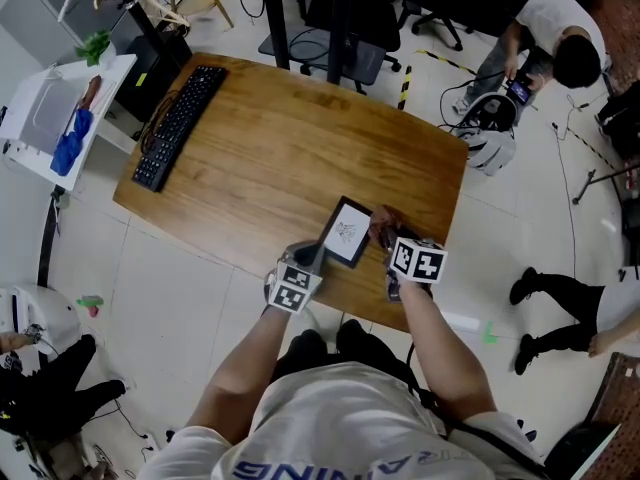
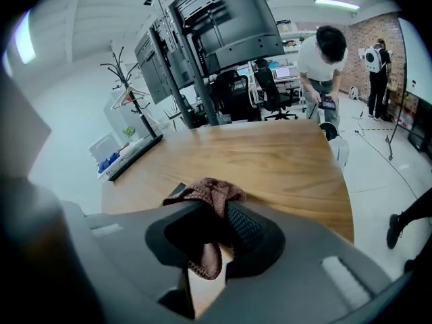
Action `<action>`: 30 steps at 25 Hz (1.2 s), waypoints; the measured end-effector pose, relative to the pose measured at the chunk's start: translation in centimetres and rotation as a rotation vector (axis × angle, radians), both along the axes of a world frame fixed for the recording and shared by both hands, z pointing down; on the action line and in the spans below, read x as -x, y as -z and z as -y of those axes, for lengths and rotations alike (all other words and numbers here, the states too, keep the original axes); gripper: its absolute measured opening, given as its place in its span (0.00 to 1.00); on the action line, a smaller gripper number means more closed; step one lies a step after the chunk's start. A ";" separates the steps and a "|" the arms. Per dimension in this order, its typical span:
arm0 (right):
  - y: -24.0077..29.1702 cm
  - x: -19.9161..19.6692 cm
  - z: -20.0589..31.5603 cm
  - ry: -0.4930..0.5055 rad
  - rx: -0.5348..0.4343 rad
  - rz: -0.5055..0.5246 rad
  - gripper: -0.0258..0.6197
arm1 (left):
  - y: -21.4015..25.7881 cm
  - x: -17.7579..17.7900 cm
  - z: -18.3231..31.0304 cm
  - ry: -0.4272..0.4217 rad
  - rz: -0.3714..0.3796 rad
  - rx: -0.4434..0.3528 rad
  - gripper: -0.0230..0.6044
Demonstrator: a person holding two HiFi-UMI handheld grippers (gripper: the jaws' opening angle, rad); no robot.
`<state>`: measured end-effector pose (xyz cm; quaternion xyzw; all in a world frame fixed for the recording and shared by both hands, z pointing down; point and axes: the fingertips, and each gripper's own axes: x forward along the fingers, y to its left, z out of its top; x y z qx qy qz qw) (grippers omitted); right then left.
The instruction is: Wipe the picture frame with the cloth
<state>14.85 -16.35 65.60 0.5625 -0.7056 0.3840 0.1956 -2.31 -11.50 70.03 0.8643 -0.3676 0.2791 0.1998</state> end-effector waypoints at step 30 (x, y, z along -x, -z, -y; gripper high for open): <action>0.6 12.5 0.3 0.193 -0.013 0.100 0.17 | 0.5 -0.2 -0.1 -0.011 -0.010 -0.004 0.04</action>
